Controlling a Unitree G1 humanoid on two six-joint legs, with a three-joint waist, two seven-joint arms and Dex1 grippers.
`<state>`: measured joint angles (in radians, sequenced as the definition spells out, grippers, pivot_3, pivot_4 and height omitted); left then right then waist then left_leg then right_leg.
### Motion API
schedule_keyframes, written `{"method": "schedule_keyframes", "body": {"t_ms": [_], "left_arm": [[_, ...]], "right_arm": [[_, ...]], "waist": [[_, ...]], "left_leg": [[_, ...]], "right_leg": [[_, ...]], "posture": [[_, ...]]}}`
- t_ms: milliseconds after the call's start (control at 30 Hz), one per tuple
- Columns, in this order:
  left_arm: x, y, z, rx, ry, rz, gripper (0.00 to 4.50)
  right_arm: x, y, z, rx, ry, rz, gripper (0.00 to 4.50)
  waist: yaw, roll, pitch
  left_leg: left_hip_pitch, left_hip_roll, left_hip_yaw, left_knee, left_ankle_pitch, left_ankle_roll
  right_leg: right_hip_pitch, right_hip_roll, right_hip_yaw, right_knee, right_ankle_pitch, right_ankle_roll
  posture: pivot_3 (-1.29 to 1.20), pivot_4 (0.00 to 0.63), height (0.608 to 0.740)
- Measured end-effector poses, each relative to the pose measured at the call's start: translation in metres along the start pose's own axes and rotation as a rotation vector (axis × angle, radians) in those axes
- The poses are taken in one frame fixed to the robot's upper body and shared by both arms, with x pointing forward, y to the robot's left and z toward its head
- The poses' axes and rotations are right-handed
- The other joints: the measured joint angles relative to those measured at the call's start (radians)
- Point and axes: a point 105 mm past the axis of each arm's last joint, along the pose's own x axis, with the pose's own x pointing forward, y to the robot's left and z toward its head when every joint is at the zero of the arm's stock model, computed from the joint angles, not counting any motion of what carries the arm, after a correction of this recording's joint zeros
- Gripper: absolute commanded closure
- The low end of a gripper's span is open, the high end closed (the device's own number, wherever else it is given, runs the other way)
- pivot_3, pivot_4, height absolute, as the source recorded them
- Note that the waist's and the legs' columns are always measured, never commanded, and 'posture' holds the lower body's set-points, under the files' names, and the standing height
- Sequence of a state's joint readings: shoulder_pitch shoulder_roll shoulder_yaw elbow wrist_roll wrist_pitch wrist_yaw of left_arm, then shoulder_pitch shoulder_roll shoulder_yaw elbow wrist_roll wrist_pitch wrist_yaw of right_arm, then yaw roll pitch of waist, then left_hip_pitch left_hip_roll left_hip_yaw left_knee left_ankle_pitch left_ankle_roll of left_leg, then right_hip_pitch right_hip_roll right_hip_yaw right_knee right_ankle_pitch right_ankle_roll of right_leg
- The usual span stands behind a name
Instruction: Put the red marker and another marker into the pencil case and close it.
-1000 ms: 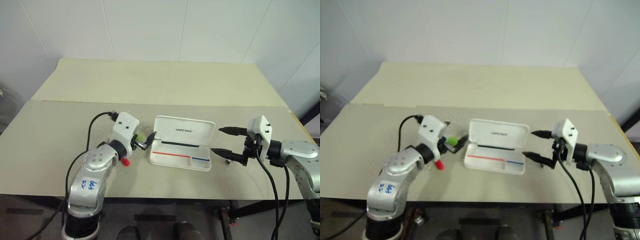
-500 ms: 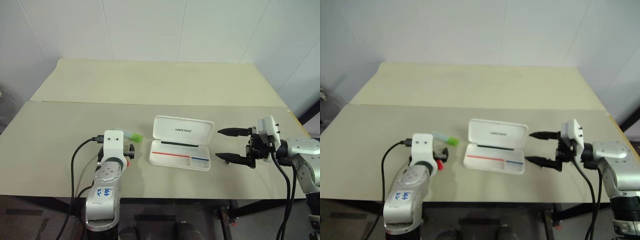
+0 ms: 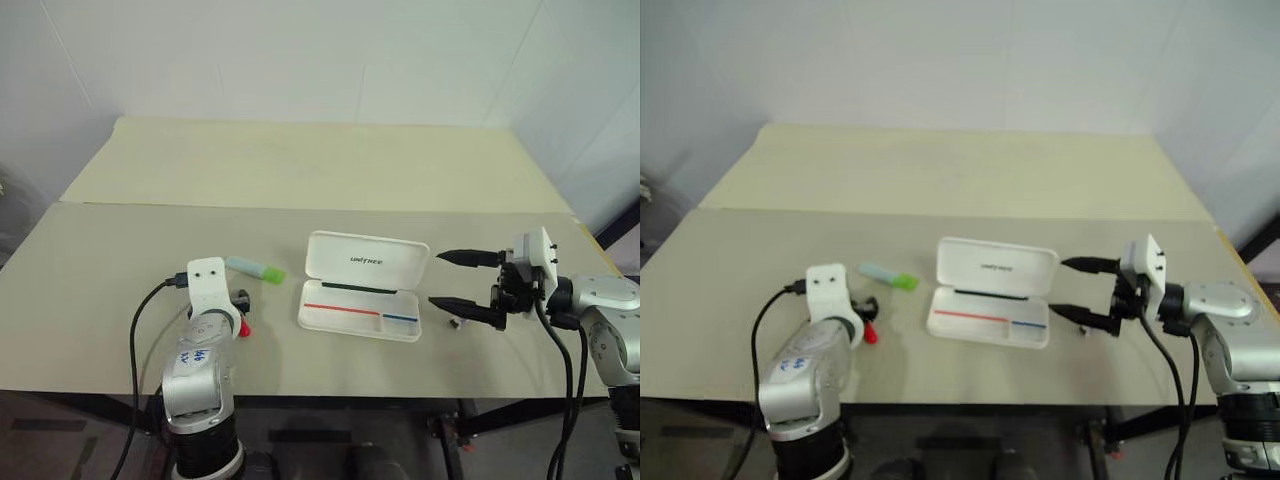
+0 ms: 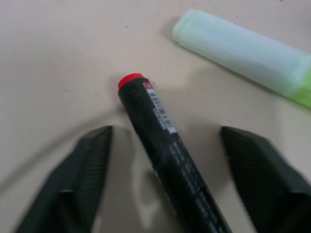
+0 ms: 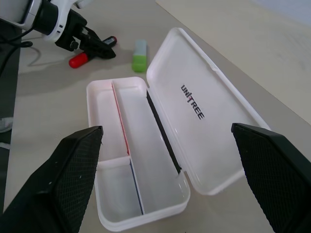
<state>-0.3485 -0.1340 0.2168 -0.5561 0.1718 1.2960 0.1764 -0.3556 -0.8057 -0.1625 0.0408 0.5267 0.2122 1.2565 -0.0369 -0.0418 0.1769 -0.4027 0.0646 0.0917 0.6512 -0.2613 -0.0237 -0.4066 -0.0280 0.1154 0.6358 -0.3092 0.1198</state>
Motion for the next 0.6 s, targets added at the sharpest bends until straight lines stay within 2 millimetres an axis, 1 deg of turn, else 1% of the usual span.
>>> {"method": "schedule_keyframes", "body": {"t_ms": [200, 233, 367, 400, 433, 467, 533, 600], "left_arm": [[0.003, 0.006, -0.001, -0.04, -0.006, 0.001, 3.85], [0.003, 0.005, -0.001, -0.044, -0.007, -0.002, 3.91], [0.005, 0.004, 0.001, -0.052, -0.01, -0.021, 3.91], [0.006, 0.005, 0.002, -0.045, -0.012, -0.023, 3.91], [0.008, 0.005, 0.003, -0.028, -0.01, -0.037, 3.91], [0.011, 0.006, 0.007, 0.002, -0.015, -0.055, 3.91], [0.015, 0.009, 0.018, 0.074, -0.034, -0.099, 3.91], [0.014, 0.007, 0.038, 0.148, -0.084, -0.165, 3.91]], "right_arm": [[0.0, -0.001, 0.001, -0.015, -0.005, -0.013, 0.0], [0.001, -0.002, 0.002, -0.017, -0.007, -0.016, 0.0], [0.002, -0.005, 0.005, -0.03, -0.01, -0.027, 0.0], [0.002, -0.006, 0.005, -0.032, -0.01, -0.027, 0.0], [0.003, -0.006, 0.006, -0.034, -0.011, -0.027, 0.0], [0.003, -0.007, 0.007, -0.038, -0.014, -0.027, 0.0], [0.004, -0.007, 0.006, -0.037, -0.01, -0.029, 0.0], [0.003, -0.008, 0.004, -0.032, -0.006, -0.033, 0.0]], "waist": [[0.001, 0.001, 0.0], [0.001, 0.001, 0.0], [0.002, 0.001, 0.0], [0.002, 0.001, 0.0], [0.003, 0.001, 0.0], [0.002, 0.0, 0.0], [0.001, -0.001, 0.001], [0.0, -0.003, 0.002]], "left_leg": [[0.001, 0.0, 0.0, 0.0, 0.0, 0.0], [0.002, 0.0, 0.0, 0.001, 0.0, 0.0], [0.008, 0.0, -0.001, -0.001, 0.0, 0.0], [0.01, 0.0, -0.001, -0.002, 0.0, 0.0], [0.013, 0.0, -0.001, -0.003, 0.0, 0.0], [0.013, 0.0, -0.001, -0.003, 0.0, 0.0], [0.012, 0.0, 0.0, -0.003, 0.0, 0.0], [0.011, 0.0, 0.0, -0.003, 0.0, 0.0]], "right_leg": [[0.002, 0.0, 0.0, 0.0, 0.0, 0.0], [0.002, 0.0, 0.0, 0.0, 0.0, 0.0], [0.009, 0.0, -0.001, -0.003, 0.0, 0.0], [0.013, 0.0, -0.001, -0.005, 0.0, -0.002], [0.015, 0.0, -0.002, -0.008, -0.002, -0.007], [0.015, 0.0, -0.002, -0.008, -0.004, -0.011], [0.015, 0.0, -0.001, -0.009, -0.003, -0.012], [0.014, -0.001, -0.002, -0.01, -0.002, -0.009]], "posture": [[0.0, 0.15, 0.74], [0.0, 0.15, 0.74], [0.0, 0.15, 0.74], [0.0, 0.15, 0.74], [0.0, 0.15, 0.74], [0.0, 0.15, 0.74], [0.0, 0.15, 0.74], [0.0, 0.15, 0.74]]}}
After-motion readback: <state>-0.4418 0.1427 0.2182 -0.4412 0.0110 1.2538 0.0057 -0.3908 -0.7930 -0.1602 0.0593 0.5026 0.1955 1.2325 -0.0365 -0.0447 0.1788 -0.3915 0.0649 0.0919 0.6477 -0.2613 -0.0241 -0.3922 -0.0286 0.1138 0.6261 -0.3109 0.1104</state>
